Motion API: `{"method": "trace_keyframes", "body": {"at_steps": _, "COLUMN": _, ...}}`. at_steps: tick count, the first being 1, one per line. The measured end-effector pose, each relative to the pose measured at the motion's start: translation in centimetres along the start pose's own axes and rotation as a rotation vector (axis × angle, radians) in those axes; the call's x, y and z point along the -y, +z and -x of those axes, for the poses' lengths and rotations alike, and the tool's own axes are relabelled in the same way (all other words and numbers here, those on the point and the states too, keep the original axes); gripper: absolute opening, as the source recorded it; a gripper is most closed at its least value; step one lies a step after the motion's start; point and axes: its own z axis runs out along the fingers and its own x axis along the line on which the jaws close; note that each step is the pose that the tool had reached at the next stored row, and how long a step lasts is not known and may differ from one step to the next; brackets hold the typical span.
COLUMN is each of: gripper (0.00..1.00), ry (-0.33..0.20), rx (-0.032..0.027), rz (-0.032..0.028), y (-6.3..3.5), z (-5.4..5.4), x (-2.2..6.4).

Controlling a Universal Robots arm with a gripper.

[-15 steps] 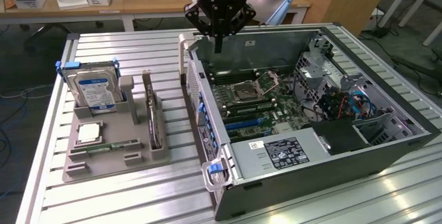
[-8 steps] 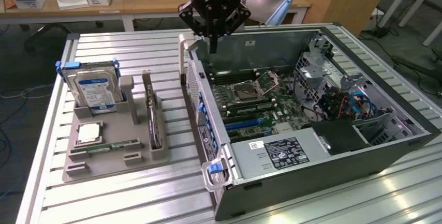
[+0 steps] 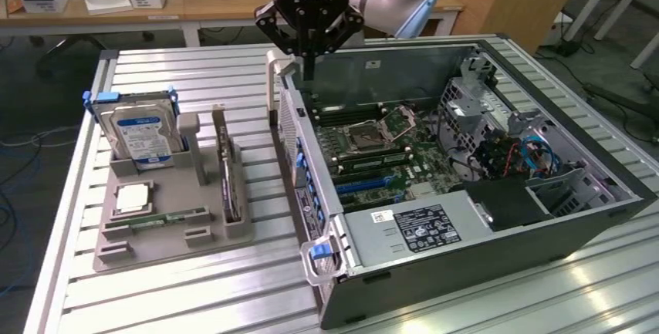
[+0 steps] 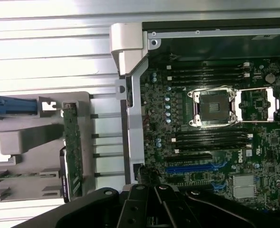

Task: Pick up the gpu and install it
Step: 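Reach for the gpu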

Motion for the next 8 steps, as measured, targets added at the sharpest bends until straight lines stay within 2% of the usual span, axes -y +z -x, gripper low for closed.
{"method": "trace_keyframes", "body": {"at_steps": 8, "gripper": 0.1, "ry": 0.0, "rx": 0.0, "rz": 0.0, "y": -0.03, "z": -1.3, "x": 0.1}}
